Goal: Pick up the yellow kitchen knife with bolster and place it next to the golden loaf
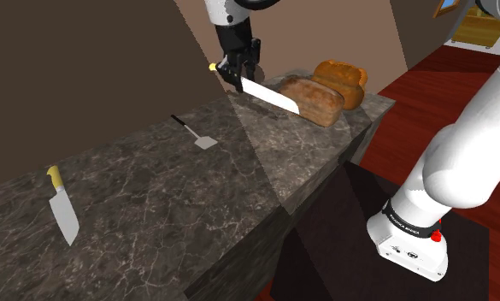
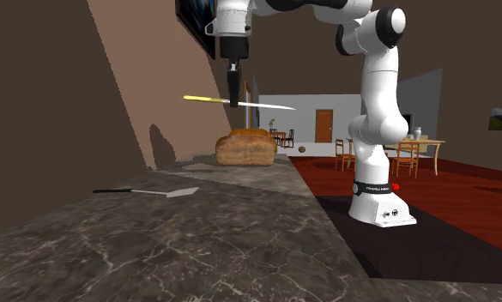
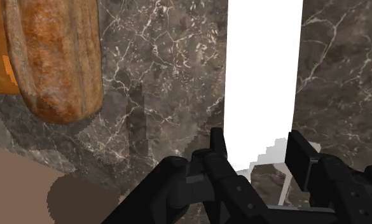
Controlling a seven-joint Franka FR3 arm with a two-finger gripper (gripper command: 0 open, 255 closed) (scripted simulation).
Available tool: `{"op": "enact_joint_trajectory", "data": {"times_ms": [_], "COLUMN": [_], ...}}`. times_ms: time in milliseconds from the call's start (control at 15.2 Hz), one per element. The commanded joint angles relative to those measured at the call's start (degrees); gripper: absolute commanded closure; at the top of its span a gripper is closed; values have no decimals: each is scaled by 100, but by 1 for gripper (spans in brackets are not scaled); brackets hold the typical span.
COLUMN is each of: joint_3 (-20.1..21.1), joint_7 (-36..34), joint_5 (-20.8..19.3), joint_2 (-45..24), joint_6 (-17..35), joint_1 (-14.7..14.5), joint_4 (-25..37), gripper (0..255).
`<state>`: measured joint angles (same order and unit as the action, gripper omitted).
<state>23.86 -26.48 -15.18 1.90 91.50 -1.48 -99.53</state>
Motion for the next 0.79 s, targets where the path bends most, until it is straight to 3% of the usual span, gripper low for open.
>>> {"op": "enact_joint_trajectory", "data": {"times_ms": [0, 726], "joint_3": [-161, -969], "joint_7": [307, 1721], "joint_5": [11, -134], "joint_2": [122, 88], "joint_6": [93, 609], "joint_1": [147, 860], "joint_4": [-118, -185], "gripper": [255, 255]}}
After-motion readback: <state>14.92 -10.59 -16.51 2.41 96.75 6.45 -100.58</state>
